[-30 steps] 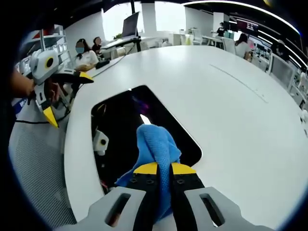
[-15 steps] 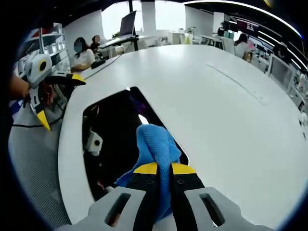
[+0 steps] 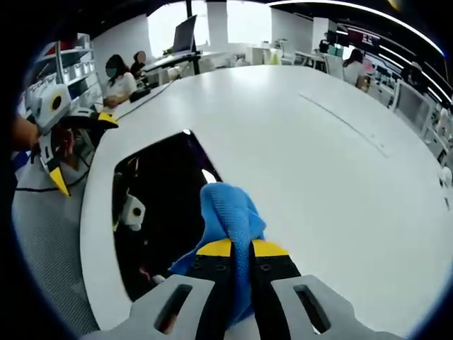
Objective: Wipe the mirror surface with the cleaning cloth until all visible marks leave the cleaned area.
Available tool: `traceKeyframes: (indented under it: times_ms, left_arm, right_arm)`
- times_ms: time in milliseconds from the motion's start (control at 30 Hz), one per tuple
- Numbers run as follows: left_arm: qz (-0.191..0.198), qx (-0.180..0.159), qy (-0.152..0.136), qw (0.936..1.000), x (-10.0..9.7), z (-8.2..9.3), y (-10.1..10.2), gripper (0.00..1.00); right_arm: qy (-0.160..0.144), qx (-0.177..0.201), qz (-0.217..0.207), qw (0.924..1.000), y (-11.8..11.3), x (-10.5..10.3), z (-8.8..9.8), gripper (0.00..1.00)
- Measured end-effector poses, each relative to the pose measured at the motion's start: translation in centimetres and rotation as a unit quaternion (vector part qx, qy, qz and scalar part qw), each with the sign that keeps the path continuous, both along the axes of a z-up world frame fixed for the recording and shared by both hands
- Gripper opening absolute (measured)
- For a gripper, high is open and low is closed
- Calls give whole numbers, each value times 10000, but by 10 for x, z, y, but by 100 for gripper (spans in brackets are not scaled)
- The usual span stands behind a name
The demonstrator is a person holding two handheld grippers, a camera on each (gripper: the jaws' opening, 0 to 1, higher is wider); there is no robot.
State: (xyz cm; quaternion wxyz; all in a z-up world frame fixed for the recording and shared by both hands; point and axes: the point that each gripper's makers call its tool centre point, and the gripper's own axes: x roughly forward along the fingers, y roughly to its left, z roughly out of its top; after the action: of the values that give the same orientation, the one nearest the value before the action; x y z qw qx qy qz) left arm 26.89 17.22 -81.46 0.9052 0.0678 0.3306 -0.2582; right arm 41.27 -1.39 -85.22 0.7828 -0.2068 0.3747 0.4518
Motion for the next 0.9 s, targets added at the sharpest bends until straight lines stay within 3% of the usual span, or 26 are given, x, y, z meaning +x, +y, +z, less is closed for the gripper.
traceKeyframes:
  times_ms: [800,900]
  left_arm:
    - [2,7,19,10000,0,-2,0,99]
    - [3,8,20,10000,0,-2,0,100]
  right_arm:
    - [5,-31,-153,9999,1,10,0,3]
    - [256,140,-583,9979,0,10,2,3]
